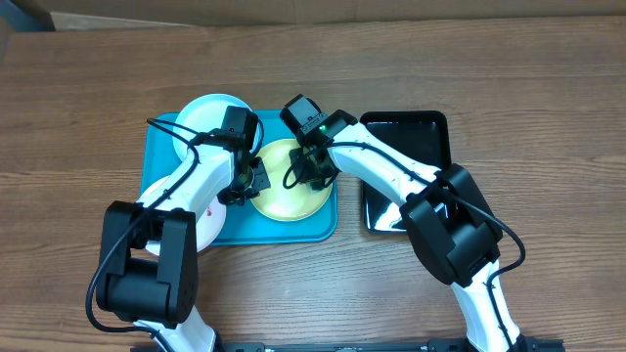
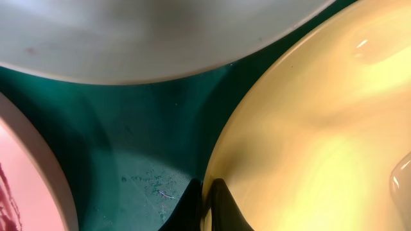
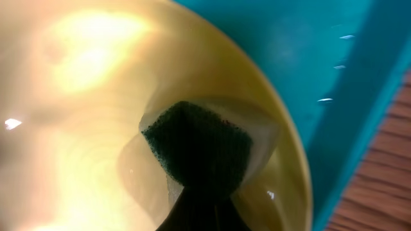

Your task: Clean dirty plates on tray and stack at the side

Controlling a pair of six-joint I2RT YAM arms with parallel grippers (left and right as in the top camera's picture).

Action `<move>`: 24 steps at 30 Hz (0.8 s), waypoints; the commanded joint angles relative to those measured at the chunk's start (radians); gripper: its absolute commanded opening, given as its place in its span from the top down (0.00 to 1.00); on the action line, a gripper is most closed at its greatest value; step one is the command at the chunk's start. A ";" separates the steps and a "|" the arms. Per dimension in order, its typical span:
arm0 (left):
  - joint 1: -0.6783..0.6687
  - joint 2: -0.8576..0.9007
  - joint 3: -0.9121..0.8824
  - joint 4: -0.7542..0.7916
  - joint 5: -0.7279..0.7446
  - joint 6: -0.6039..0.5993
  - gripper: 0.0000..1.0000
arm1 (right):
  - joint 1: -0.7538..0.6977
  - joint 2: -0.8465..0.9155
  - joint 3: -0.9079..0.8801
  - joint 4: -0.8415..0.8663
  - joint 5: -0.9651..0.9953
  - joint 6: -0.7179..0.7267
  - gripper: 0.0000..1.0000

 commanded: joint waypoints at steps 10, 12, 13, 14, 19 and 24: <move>-0.006 0.017 -0.018 -0.010 -0.033 -0.020 0.96 | -0.011 0.067 0.025 0.003 -0.417 -0.063 0.96; -0.006 0.017 -0.018 -0.011 -0.033 -0.019 0.96 | -0.037 0.059 0.050 -0.004 -0.475 -0.082 0.96; -0.006 0.017 -0.018 -0.011 -0.033 -0.019 0.96 | -0.052 0.054 0.063 -0.009 -0.491 -0.081 0.96; -0.006 0.017 -0.018 -0.011 -0.033 -0.019 0.96 | -0.072 0.046 0.077 -0.018 -0.502 -0.081 0.96; -0.006 0.017 -0.018 -0.011 -0.033 -0.015 0.96 | -0.175 -0.011 0.113 -0.050 -0.566 -0.082 0.96; -0.006 0.017 -0.018 -0.011 -0.033 -0.015 0.96 | -0.273 -0.084 0.113 -0.100 -0.700 -0.143 0.96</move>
